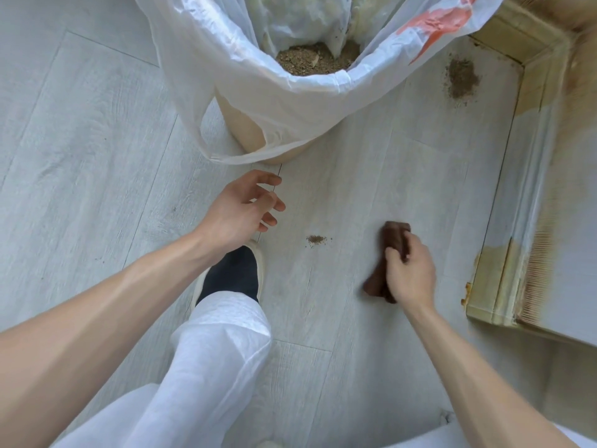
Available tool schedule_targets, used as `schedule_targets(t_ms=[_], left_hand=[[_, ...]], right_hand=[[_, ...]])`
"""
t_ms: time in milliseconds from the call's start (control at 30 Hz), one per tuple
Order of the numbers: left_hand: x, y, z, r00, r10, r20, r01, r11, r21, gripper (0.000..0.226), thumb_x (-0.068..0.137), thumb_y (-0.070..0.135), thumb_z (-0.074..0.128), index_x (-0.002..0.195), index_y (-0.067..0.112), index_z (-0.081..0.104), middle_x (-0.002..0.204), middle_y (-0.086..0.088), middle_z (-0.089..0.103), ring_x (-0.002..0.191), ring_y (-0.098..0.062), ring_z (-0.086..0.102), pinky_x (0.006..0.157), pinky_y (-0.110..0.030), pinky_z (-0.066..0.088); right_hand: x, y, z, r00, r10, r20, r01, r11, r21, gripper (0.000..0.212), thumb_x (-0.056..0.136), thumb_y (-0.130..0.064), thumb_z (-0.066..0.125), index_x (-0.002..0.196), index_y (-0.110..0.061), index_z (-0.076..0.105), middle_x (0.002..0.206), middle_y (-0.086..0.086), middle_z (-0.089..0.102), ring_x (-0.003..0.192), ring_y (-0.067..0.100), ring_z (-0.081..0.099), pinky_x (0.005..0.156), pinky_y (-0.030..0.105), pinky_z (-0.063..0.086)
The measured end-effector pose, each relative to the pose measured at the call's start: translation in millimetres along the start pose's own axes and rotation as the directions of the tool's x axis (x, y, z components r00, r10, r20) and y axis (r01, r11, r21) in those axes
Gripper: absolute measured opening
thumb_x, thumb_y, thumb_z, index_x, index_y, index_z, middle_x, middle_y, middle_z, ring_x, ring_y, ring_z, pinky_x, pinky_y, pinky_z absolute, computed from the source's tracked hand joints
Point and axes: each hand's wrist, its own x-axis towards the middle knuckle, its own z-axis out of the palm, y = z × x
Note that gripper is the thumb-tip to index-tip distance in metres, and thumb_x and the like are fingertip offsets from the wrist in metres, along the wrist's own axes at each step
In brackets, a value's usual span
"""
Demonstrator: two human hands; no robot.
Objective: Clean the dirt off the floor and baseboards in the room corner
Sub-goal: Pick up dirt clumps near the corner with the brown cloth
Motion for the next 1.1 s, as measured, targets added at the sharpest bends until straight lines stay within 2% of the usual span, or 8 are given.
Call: schedule_targets(t_ms=[100,200,333,533,767,867,967,1100], left_hand=[[-0.9,-0.4,-1.0,1.0,-0.001,-0.003,0.001,1.0,-0.007,0.028,0.101,0.013,0.052,0.124,0.026,0.063,0.099,0.001,0.077,0.086,-0.026,0.073,0.081,-0.039,0.059],[-1.6,0.4,-3.8,1.0,-0.002,-0.013,0.001,0.999,-0.035,0.029,0.1,0.012,0.052,0.124,0.024,0.063,0.099,-0.001,0.077,0.083,-0.025,0.072,0.08,-0.037,0.058],[-0.9,1.8,-6.5,1.0,-0.003,-0.026,0.001,0.998,-0.068,0.028,0.101,0.013,0.053,0.126,0.021,0.062,0.1,-0.002,0.077,0.078,-0.018,0.07,0.077,-0.034,0.057],[-0.6,3.4,-7.6,1.0,-0.001,-0.027,-0.001,0.998,-0.062,0.027,0.102,0.013,0.053,0.127,0.02,0.062,0.1,-0.004,0.077,0.077,-0.018,0.07,0.075,-0.032,0.058],[1.4,9.5,-3.0,1.0,-0.013,-0.015,0.012,0.999,-0.035,0.029,0.1,0.011,0.052,0.126,0.021,0.062,0.101,-0.004,0.077,0.082,-0.025,0.072,0.08,-0.039,0.059],[3.8,13.5,0.7,1.0,-0.006,-0.006,0.005,1.0,-0.024,0.029,0.1,0.011,0.052,0.124,0.022,0.063,0.1,-0.002,0.077,0.088,-0.03,0.072,0.082,-0.041,0.06],[5.9,13.7,3.9,1.0,-0.003,-0.003,0.003,1.0,-0.024,0.03,0.1,0.01,0.052,0.124,0.023,0.063,0.099,-0.001,0.077,0.087,-0.028,0.073,0.082,-0.04,0.06],[4.1,11.2,5.1,1.0,0.0,-0.001,0.0,0.998,-0.057,0.03,0.1,0.009,0.052,0.125,0.022,0.062,0.098,-0.001,0.077,0.08,-0.023,0.072,0.08,-0.038,0.06]], right_hand=[[-22.0,-44.6,44.3,0.987,-0.158,0.032,0.158,0.987,0.006,0.045,0.099,-0.02,0.06,0.144,-0.016,0.056,0.117,0.009,0.058,0.105,0.027,0.059,0.083,0.022,0.033],[-47.9,-74.0,67.7,0.931,-0.346,0.115,0.352,0.936,-0.028,0.051,0.102,-0.033,0.057,0.151,-0.021,0.048,0.114,0.001,0.048,0.092,0.018,0.054,0.081,0.028,0.044],[-50.4,-81.8,62.6,0.862,-0.424,0.279,0.473,0.87,-0.14,0.061,0.101,-0.054,0.048,0.158,-0.037,0.033,0.138,0.003,0.039,0.107,0.021,0.051,0.086,0.036,0.051],[-45.6,-91.8,61.6,0.828,-0.435,0.354,0.559,0.699,-0.447,0.059,0.097,-0.034,0.064,0.152,-0.034,0.042,0.15,0.008,0.033,0.105,0.033,0.049,0.068,0.037,0.043],[-21.8,-84.3,62.4,0.772,-0.515,0.373,0.633,0.677,-0.375,0.041,0.081,-0.005,0.069,0.12,-0.019,0.067,0.129,0.013,0.054,0.076,0.037,0.056,0.053,0.036,0.042],[2.4,-57.8,38.4,0.843,-0.481,0.241,0.538,0.756,-0.372,0.042,0.079,-0.008,0.067,0.119,-0.021,0.067,0.129,0.01,0.054,0.081,0.039,0.06,0.064,0.04,0.052],[24.8,-20.1,9.7,0.951,-0.304,0.054,0.299,0.863,-0.407,0.038,0.083,-0.008,0.064,0.12,-0.017,0.067,0.131,0.011,0.051,0.087,0.041,0.063,0.076,0.04,0.052],[22.4,-12.9,14.5,0.977,-0.21,-0.038,0.182,0.916,-0.358,0.033,0.086,-0.008,0.062,0.119,-0.012,0.066,0.129,0.014,0.052,0.088,0.041,0.062,0.079,0.04,0.051]])
